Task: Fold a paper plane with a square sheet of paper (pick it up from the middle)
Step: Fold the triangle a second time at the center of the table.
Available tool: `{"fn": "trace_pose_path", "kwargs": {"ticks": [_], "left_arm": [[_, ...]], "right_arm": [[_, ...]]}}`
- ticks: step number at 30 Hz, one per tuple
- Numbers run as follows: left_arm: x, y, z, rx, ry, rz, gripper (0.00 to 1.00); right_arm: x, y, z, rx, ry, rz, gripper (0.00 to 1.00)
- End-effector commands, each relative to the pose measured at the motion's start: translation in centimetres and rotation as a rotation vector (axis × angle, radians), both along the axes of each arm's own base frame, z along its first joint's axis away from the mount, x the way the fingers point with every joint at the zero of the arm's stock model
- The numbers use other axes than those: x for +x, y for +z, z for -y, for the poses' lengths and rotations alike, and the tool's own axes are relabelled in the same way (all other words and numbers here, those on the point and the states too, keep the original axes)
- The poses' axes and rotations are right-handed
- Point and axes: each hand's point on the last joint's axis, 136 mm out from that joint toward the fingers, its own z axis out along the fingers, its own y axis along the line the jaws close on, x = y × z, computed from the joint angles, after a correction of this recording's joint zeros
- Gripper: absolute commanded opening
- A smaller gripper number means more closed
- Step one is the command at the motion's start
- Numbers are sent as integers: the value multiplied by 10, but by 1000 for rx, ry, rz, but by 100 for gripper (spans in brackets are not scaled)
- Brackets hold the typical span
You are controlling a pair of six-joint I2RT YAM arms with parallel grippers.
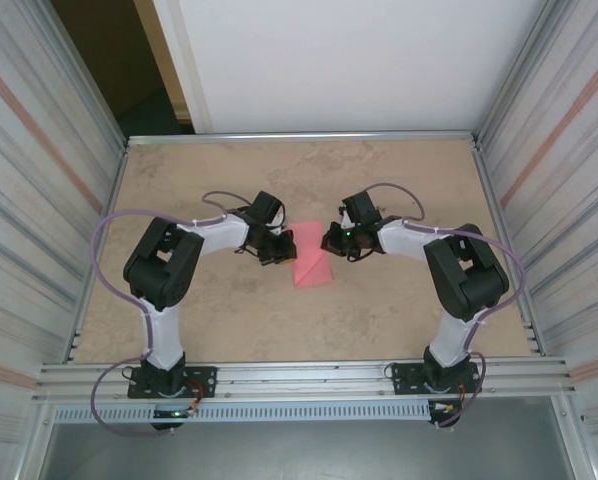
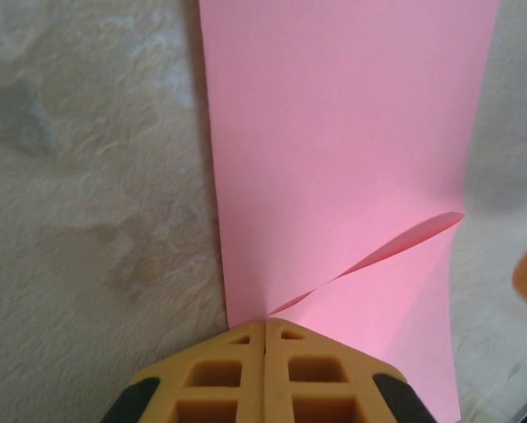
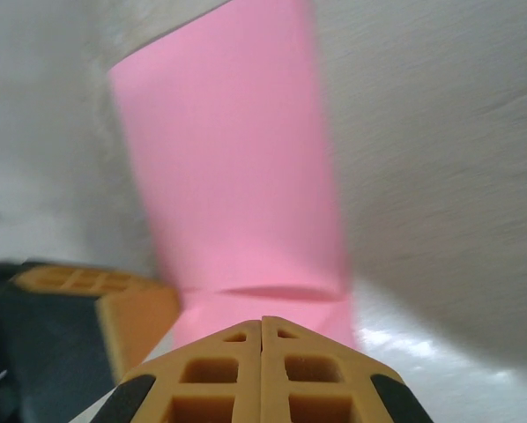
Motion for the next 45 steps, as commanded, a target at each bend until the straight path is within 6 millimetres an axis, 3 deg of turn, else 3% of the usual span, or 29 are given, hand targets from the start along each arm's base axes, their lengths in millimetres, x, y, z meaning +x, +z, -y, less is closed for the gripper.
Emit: {"fn": "trace_pose_path", "kwargs": {"ticks": [1,7,15,19,23,27,31,38,45], "left_arm": [[-9,-25,-12,74,-38,-42,1],[-7,-21,-8,60,-75,-20,1],[-3,-14,-4,41,-82,-7,1],[3,6,4,-2,-83,26,1],[9,44,17,-87,-97,129,5],[-1,60,20,-146,-71,184,8],[-19,59,18,-176,-49,165,8],[-50,50,33,-180,-93,120,9],[-53,31,39,-154,-102,71,9]], "right_arm": [[-12,0,-15,18,48,-18,0],[-21,-17,-34,81,69,-86,0],[-30,-48,-18,12,26,-165,0],[-40,-67,-5,-37,-4,-213,0],[-46,-81,5,-69,-29,-246,0],[-50,-87,10,-79,-44,-266,0],[-52,-92,12,-88,-57,-289,0],[-59,-102,14,-95,-75,-336,0],[-59,-102,15,-102,-81,-343,0]]}}
